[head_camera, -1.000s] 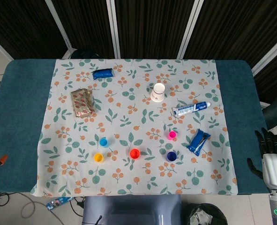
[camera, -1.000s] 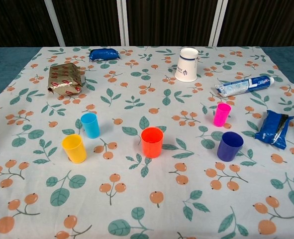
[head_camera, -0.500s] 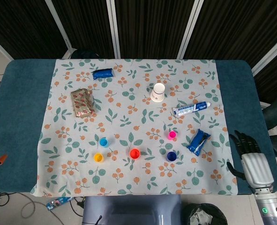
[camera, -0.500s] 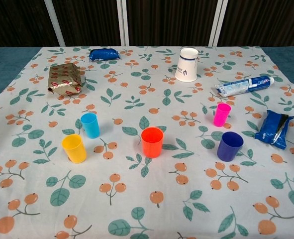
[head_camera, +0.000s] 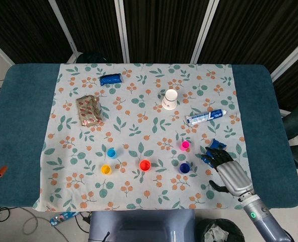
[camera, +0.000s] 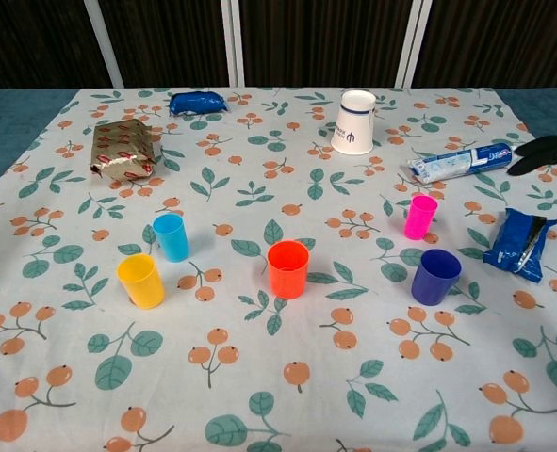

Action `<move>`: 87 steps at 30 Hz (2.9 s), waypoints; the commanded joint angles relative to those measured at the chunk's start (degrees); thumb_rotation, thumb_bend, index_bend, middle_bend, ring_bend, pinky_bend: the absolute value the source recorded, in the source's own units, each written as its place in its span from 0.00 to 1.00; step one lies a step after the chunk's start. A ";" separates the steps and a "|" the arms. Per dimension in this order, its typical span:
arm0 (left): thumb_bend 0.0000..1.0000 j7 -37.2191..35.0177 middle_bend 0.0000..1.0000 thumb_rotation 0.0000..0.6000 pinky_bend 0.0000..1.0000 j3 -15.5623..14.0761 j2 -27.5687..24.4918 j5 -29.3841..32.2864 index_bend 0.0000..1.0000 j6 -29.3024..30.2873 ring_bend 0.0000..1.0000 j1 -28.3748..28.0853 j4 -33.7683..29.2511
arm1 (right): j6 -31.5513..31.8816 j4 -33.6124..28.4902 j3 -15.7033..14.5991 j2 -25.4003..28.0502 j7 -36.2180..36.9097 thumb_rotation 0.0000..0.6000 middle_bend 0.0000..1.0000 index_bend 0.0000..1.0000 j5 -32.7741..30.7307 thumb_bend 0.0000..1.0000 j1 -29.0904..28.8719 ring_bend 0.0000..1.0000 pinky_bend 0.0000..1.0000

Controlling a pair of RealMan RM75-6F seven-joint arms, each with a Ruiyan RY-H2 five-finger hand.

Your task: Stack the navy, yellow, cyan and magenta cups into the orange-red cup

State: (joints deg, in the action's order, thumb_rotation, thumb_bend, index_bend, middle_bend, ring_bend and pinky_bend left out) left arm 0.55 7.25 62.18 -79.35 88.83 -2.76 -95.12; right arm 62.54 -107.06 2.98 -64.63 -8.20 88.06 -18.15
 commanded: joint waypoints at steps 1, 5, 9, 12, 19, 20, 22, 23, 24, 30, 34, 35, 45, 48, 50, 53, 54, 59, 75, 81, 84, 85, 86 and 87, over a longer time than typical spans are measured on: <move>0.08 0.06 0.00 1.00 0.00 0.02 0.01 0.06 0.04 -0.02 0.00 -0.01 0.02 | -1.91 -1.11 0.40 -1.89 -2.56 1.00 0.00 0.17 -1.52 0.39 -1.70 0.02 0.09; 0.08 0.06 0.00 1.00 0.00 0.03 -0.01 0.12 0.04 -0.10 0.00 -0.03 0.00 | -3.37 -1.07 0.80 -4.75 -5.47 1.00 0.00 0.21 -3.48 0.39 -3.11 0.02 0.09; 0.08 -0.05 0.00 1.00 0.00 0.11 -0.05 0.29 0.04 -0.14 0.00 -0.02 0.01 | -3.93 -0.42 1.54 -7.69 -7.67 1.00 0.00 0.24 -5.80 0.39 -4.28 0.03 0.09; 0.08 -0.18 0.00 1.00 0.00 0.17 -0.08 0.43 0.04 -0.20 0.00 -0.02 0.09 | -4.25 0.05 1.98 -9.13 -8.75 1.00 0.00 0.26 -7.33 0.39 -4.97 0.02 0.09; 0.08 -0.68 0.00 1.00 0.00 0.39 -0.26 0.80 0.04 -0.19 0.00 0.05 0.06 | -4.35 1.32 2.21 -11.49 -10.38 1.00 0.00 0.29 -10.01 0.39 -5.97 0.03 0.09; 0.08 -0.75 0.00 1.00 0.00 0.43 -0.30 0.86 0.04 -0.13 0.00 0.09 0.02 | -4.41 1.64 2.23 -11.77 -10.47 1.00 0.00 0.29 -10.33 0.39 -6.15 0.03 0.09; 0.08 -0.79 0.00 1.00 0.00 0.45 -0.35 0.93 0.04 -0.08 0.00 0.14 -0.06 | -4.63 2.12 2.33 -12.16 -10.69 1.00 0.00 0.29 -10.98 0.39 -6.51 0.03 0.09; 0.08 -0.78 0.00 1.00 0.00 0.45 -0.37 0.95 0.04 -0.06 0.00 0.16 -0.11 | -4.82 2.36 2.39 -12.30 -10.87 1.00 0.00 0.29 -11.44 0.39 -6.75 0.03 0.09; 0.08 -0.77 0.00 1.00 0.00 0.46 -0.38 0.95 0.04 -0.05 0.00 0.17 -0.15 | -4.98 2.48 2.40 -12.38 -11.02 1.00 0.00 0.29 -11.79 0.39 -6.90 0.03 0.09; 0.08 -0.31 0.00 1.00 0.00 0.37 -0.26 0.90 0.04 -0.17 0.00 0.10 -0.29 | -6.07 3.33 2.40 -12.84 -12.02 1.00 0.00 0.29 -14.45 0.39 -7.93 0.03 0.09; 0.08 -0.10 0.00 1.00 0.00 0.45 -0.25 1.15 0.04 -0.18 0.00 0.11 -0.41 | -6.56 4.43 2.53 -13.52 -12.07 1.00 0.00 0.29 -15.89 0.39 -8.59 0.03 0.09; 0.08 -0.09 0.00 1.00 0.00 0.48 -0.25 1.17 0.04 -0.11 0.00 0.13 -0.46 | -6.67 4.72 2.56 -13.69 -12.08 1.00 0.00 0.29 -16.17 0.39 -8.78 0.03 0.09; 0.08 0.19 0.00 1.00 0.00 0.55 -0.09 1.30 0.04 -0.08 0.00 0.11 -0.54 | -6.81 6.12 2.23 -14.53 -12.20 1.00 0.00 0.30 -17.15 0.39 -9.77 0.03 0.10; 0.08 0.27 0.00 1.00 0.00 0.59 -0.11 1.46 0.04 -0.17 0.00 0.10 -0.60 | -6.68 6.72 2.15 -14.81 -11.87 1.00 0.00 0.32 -17.25 0.39 -9.96 0.03 0.10; 0.08 0.21 0.00 1.00 0.00 0.66 -0.12 1.55 0.04 -0.12 0.00 0.12 -0.63 | -6.58 6.96 2.08 -14.96 -11.70 1.00 0.00 0.33 -17.24 0.39 -10.06 0.03 0.10; 0.08 0.20 0.00 1.00 0.00 0.72 -0.11 1.59 0.04 -0.01 0.00 0.16 -0.69 | -6.48 7.21 1.91 -15.13 -11.64 1.00 0.00 0.34 -17.19 0.39 -10.22 0.03 0.11; 0.08 0.24 0.00 1.00 0.00 0.73 -0.10 1.60 0.04 0.03 0.00 0.17 -0.69 | -6.47 7.31 1.86 -15.21 -11.64 1.00 0.00 0.34 -17.24 0.39 -10.30 0.03 0.11; 0.08 0.48 0.00 1.00 0.00 0.79 -0.05 1.73 0.04 0.11 0.00 0.19 -0.72 | -6.04 8.03 1.70 -15.70 -12.37 1.00 0.00 0.35 -17.27 0.39 -10.53 0.03 0.11; 0.08 0.74 0.00 1.00 0.00 0.91 0.00 1.74 0.04 0.51 0.00 0.34 -0.92 | -5.91 8.59 1.66 -16.45 -12.31 1.00 0.00 0.41 -18.29 0.39 -11.50 0.04 0.12; 0.08 0.62 0.00 1.00 0.00 0.97 -0.06 1.77 0.04 0.59 0.00 0.39 -0.95 | -5.55 7.93 1.77 -16.08 -12.05 1.00 0.00 0.42 -17.97 0.39 -11.80 0.04 0.12; 0.08 0.53 0.00 1.00 0.00 1.01 -0.12 1.84 0.04 0.61 0.00 0.43 -0.98 | -4.84 6.16 2.23 -14.69 -12.02 1.00 0.00 0.42 -17.34 0.39 -11.94 0.04 0.12; 0.08 0.52 0.00 1.00 0.00 1.03 -0.14 1.84 0.04 0.67 0.00 0.46 -0.99 | -4.60 5.16 2.47 -13.92 -12.11 1.00 0.00 0.42 -17.10 0.39 -12.05 0.04 0.12; 0.08 0.55 0.00 1.00 0.00 1.04 -0.15 1.83 0.04 0.71 0.00 0.47 -1.00 | -4.55 4.34 2.66 -13.30 -12.16 1.00 0.00 0.42 -16.95 0.39 -12.18 0.04 0.13; 0.08 0.56 0.00 1.00 0.00 1.04 -0.14 1.80 0.04 0.73 0.00 0.47 -1.01 | -4.66 3.53 2.80 -12.66 -12.20 1.00 0.00 0.42 -16.91 0.39 -12.34 0.04 0.13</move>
State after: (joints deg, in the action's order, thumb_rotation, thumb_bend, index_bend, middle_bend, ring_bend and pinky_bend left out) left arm 1.12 8.29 62.04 -77.55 89.56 -2.29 -96.13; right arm 57.68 -102.08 5.34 -78.52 -20.30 70.78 -30.20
